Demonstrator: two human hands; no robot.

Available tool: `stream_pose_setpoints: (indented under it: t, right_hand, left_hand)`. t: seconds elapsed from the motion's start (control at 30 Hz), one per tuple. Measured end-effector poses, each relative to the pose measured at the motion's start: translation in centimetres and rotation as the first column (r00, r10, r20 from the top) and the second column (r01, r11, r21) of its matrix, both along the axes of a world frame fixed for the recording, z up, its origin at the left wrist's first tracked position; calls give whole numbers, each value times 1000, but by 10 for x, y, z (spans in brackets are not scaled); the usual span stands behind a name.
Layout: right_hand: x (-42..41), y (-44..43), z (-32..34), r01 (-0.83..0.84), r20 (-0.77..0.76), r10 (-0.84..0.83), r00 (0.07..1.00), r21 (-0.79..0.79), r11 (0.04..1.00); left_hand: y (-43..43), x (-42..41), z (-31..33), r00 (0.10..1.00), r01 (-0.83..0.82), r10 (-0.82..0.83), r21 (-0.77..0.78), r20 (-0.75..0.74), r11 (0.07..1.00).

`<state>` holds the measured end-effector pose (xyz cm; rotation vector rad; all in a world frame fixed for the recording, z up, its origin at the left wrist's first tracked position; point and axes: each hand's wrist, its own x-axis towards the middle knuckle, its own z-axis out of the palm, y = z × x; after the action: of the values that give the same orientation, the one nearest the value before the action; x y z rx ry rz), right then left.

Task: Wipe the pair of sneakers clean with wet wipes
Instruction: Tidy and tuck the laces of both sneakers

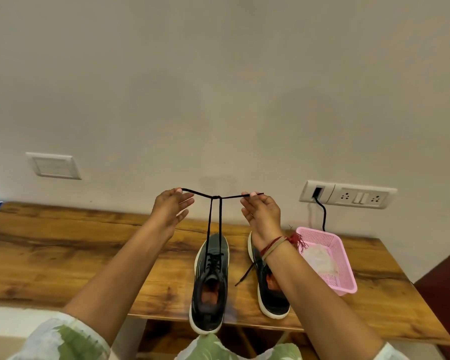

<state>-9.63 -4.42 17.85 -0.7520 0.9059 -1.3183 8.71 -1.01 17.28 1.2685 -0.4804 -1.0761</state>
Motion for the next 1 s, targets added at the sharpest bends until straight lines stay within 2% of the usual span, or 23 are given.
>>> stream_pose_setpoints:
  t: [0.07, 0.13, 0.2, 0.27, 0.33, 0.4, 0.47, 0.5, 0.57, 0.6, 0.63, 0.7, 0.77, 0.8, 0.83, 0.9, 0.97, 1.0]
  right_hand:
    - [-1, -2, 0, -59, 125, 53, 991, 48, 997]
    - [-1, -3, 0, -128, 199, 116, 973, 46, 991]
    - [-1, -4, -1, -194, 222, 183, 958, 29, 981]
    - [0, -5, -2, -247, 208, 236, 949, 28, 969]
    - [-1, -7, -3, -276, 153, 270, 950, 16, 961]
    - [-3, -9, -3, -288, 69, 288, 955, -11, 958]
    - [-8, -11, -2, -319, -32, 318, 948, -42, 947]
    - [-10, -12, -2, -344, -90, 339, 936, -54, 937]
    - [-12, -13, -3, -395, -218, 372, 902, -75, 915]
    - [-11, -13, -5, -412, -279, 376, 884, -84, 907]
    - [-11, -13, -6, -424, -341, 370, 864, -98, 901]
    - [-11, -15, -9, -432, -503, 309, 807, -148, 889]
    - [-13, -17, -13, -459, -700, 193, 688, -213, 862]
    - [-15, -19, -15, -487, -785, 134, 605, -232, 842]
    - [-17, -19, -16, -528, -857, 85, 507, -231, 817]
    - [-24, -18, -18, -638, -973, -21, 230, -167, 752]
    - [-29, -16, -21, -738, -978, -185, -97, -54, 672]
    - [-30, -15, -24, -762, -953, -241, -186, -15, 648]
  left_hand:
    - [-2, -2, -5, 951, 29, -45, -56, -307, 998]
    - [-4, -7, -8, 878, 22, -78, -123, -471, 992]
    - [-5, -12, -9, 848, 14, -96, -159, -521, 987]
    - [-7, -14, -11, 876, 15, -98, -176, -472, 984]
    - [-9, -13, -13, 938, 27, -86, -176, -335, 984]
    - [-7, -9, -13, 990, 55, -73, -152, -122, 987]
    - [-4, -4, -13, 983, 116, -99, -105, 154, 988]
    - [-2, -2, -12, 948, 151, -124, -73, 295, 986]
    - [2, 3, -12, 819, 233, -187, -16, 543, 972]
    - [4, 5, -14, 723, 276, -215, 11, 657, 961]
    - [5, 7, -16, 602, 320, -247, 54, 759, 946]
    - [6, 11, -18, 300, 384, -315, 188, 900, 904]
    - [7, 13, -20, 12, 394, -374, 339, 927, 854]
    - [8, 14, -22, -82, 370, -397, 398, 914, 839]
    - [8, 14, -24, -136, 345, -408, 429, 903, 835]
    - [9, 17, -30, -149, 324, -406, 433, 902, 841]
    - [10, 20, -35, -94, 325, -394, 402, 914, 856]
    - [11, 22, -37, -52, 328, -392, 387, 919, 862]
